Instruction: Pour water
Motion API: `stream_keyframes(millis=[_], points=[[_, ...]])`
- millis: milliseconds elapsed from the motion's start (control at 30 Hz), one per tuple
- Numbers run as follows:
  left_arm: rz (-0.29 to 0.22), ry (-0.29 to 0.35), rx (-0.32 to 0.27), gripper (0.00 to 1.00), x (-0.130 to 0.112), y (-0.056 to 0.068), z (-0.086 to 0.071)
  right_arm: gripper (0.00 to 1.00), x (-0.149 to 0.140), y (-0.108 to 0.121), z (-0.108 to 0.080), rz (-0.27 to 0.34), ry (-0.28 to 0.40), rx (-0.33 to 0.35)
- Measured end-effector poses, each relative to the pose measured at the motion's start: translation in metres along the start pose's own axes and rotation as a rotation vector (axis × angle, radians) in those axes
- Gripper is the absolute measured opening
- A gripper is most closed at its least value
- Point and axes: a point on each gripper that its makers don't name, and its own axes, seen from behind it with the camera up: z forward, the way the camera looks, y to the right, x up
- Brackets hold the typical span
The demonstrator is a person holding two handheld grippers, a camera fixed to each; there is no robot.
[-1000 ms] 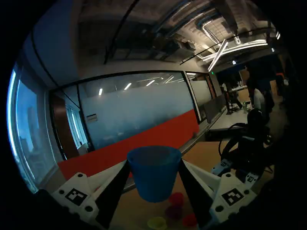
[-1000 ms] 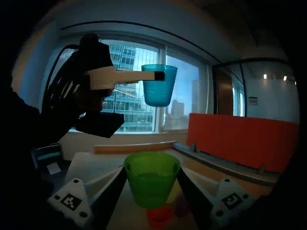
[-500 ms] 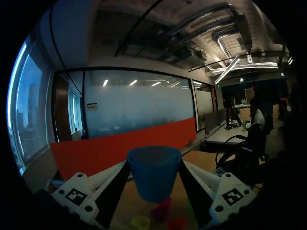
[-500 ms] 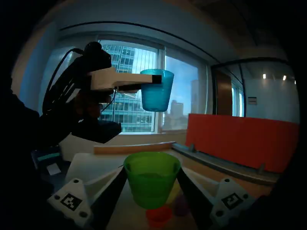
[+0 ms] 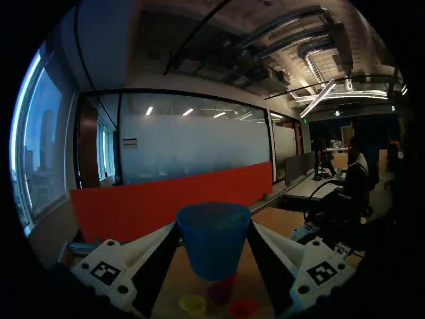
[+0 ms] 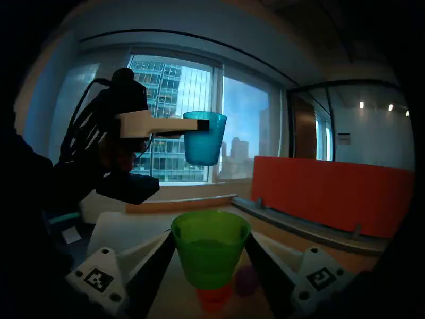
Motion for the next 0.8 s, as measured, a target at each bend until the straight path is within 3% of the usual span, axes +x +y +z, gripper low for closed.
stream_keyframes(millis=[400,800], points=[[-0.034,-0.013,0.034,0.85,-0.022,-0.014,-0.009,0.9,0.0,0.02,-0.023,0.013,-0.011,-0.053],[-0.035,-0.034,0.04,0.85,-0.038,-0.016,-0.013,0.9,0.001,0.04,-0.043,0.025,-0.019,-0.1]])
